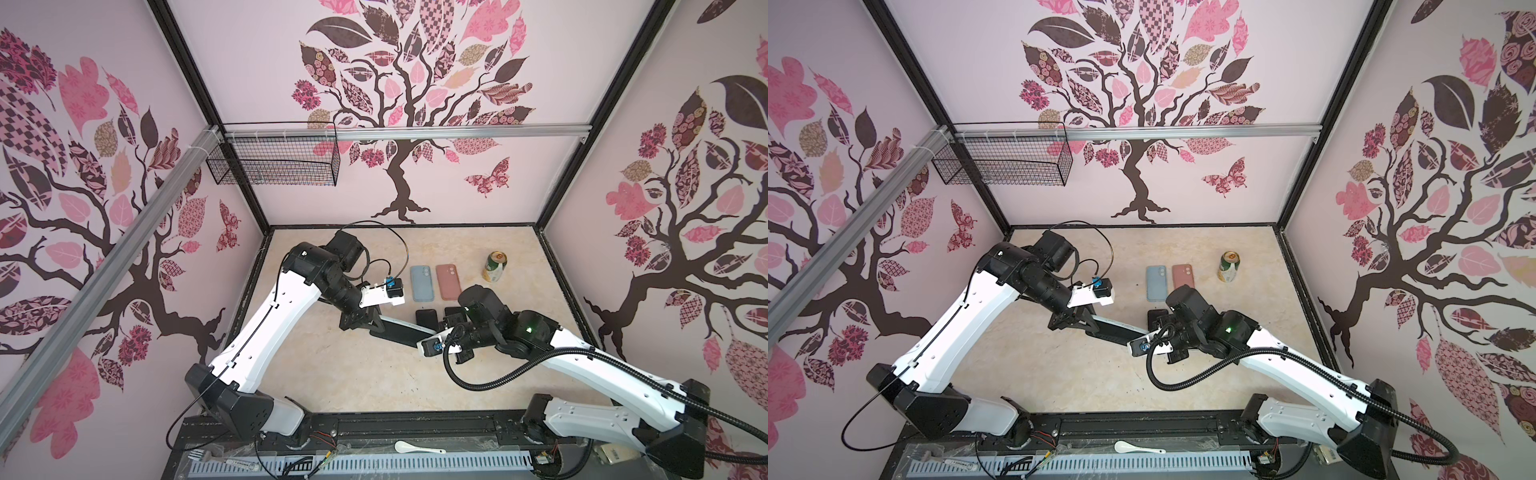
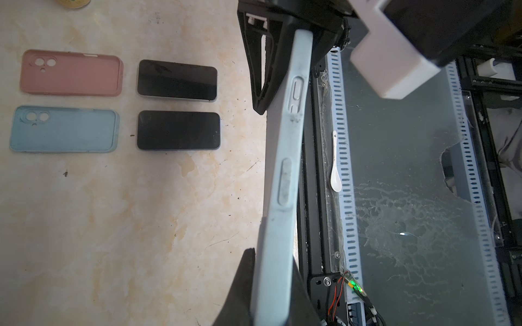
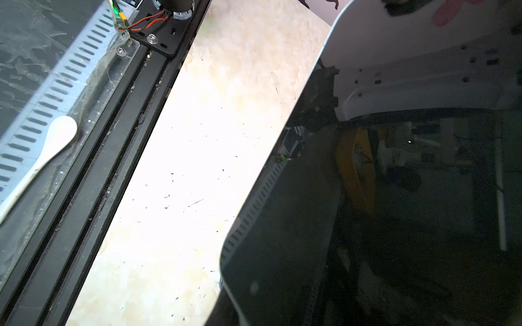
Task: Take the phone out of the phone case
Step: Remove the phone case from the phone.
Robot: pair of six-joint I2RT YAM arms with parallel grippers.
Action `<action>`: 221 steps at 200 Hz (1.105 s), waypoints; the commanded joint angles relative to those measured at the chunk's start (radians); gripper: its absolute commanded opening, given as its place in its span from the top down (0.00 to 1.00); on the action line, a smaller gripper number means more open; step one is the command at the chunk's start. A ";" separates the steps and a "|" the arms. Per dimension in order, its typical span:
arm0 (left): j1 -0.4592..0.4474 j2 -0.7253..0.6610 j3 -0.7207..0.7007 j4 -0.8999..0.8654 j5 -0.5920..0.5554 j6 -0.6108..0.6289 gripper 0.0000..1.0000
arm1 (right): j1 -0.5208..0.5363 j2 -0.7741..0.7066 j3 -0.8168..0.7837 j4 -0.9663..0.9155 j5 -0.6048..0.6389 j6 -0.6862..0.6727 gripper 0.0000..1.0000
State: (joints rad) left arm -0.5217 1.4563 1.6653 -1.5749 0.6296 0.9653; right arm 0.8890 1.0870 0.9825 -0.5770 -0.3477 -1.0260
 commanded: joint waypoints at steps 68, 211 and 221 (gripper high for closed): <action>-0.002 0.055 0.007 0.111 0.103 -0.067 1.00 | 0.050 -0.106 -0.024 0.422 -0.040 -0.004 1.00; 0.031 -0.053 -0.070 0.272 0.113 -0.135 1.00 | 0.050 -0.175 -0.088 0.445 0.019 -0.007 0.85; 0.043 -0.099 -0.101 0.330 0.113 -0.156 1.00 | 0.050 -0.186 -0.099 0.439 0.033 -0.001 0.77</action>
State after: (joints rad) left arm -0.4999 1.4292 1.6276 -1.5139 0.6811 0.9154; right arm 0.9020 0.9577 0.8219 -0.3309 -0.1894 -1.0267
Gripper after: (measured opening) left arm 0.128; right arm 0.164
